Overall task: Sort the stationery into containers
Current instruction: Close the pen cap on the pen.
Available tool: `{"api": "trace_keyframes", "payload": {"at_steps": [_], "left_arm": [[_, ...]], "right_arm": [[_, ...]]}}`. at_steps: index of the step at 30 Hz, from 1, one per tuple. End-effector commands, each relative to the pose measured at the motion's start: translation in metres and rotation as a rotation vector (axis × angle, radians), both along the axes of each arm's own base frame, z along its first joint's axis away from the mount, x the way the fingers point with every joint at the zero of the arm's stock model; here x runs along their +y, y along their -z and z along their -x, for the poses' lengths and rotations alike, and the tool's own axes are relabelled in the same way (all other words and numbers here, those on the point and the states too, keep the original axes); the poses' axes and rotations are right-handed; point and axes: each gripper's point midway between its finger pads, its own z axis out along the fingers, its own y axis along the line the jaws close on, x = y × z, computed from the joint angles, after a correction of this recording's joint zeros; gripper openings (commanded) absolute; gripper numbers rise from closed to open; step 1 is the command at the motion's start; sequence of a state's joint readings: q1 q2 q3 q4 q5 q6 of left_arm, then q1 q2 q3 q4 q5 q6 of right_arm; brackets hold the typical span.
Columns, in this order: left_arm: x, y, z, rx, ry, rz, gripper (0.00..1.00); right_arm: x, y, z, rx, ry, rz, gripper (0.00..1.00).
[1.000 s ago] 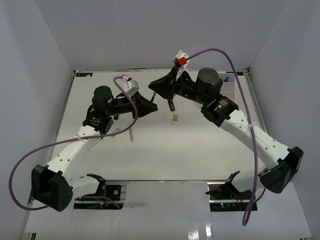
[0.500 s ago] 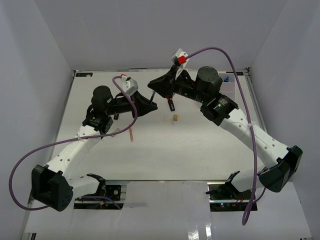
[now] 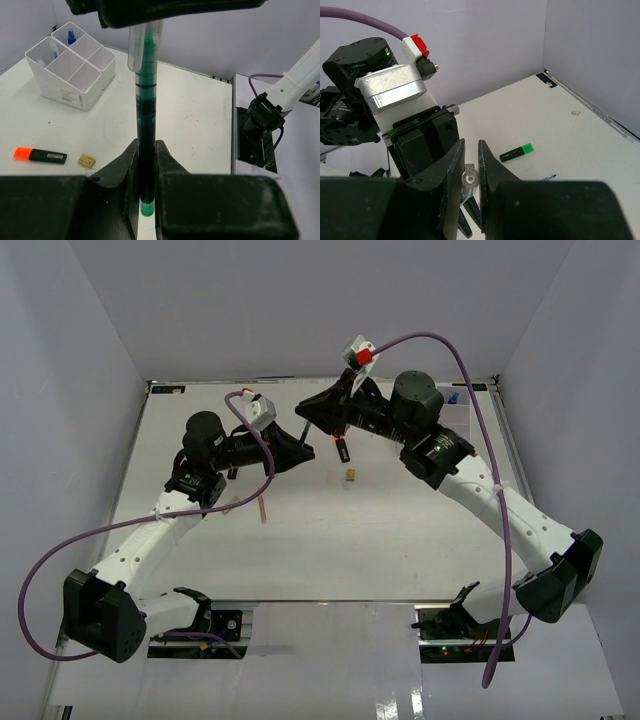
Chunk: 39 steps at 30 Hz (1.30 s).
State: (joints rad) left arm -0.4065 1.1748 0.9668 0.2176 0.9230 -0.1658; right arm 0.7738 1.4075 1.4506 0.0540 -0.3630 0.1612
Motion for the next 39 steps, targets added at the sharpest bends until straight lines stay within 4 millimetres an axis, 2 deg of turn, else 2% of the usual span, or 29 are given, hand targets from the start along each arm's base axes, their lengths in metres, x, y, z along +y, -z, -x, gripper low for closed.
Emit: {"api": "trace_keyframes", "payload": {"at_steps": [1,7,12,20,25,32,39], "left_arm": [[0.019,-0.153,0.031,-0.523,-0.051,0.263,0.00],[0.019,-0.154,0.032,-0.533,-0.053,0.265,0.00],[0.018,-0.156,0.036,-0.551,-0.034,0.265,0.00],[0.018,-0.153,0.042,-0.553,-0.012,0.262,0.00],[0.022,-0.157,0.036,-0.560,-0.066,0.272,0.00],[0.024,-0.165,0.038,-0.604,-0.069,0.293,0.00],[0.020,-0.168,0.037,-0.607,-0.044,0.307,0.00]], "right_arm": [[-0.007,0.196,0.060,0.550,-0.170,0.475,0.08],[-0.008,0.204,0.060,0.570,-0.169,0.490,0.08],[-0.009,0.221,0.061,0.612,-0.164,0.519,0.08],[-0.013,0.231,0.057,0.636,-0.152,0.531,0.08],[-0.018,0.241,0.061,0.657,-0.151,0.550,0.08],[-0.025,0.261,0.071,0.701,-0.165,0.581,0.08],[-0.024,0.268,0.075,0.721,-0.189,0.590,0.08]]}}
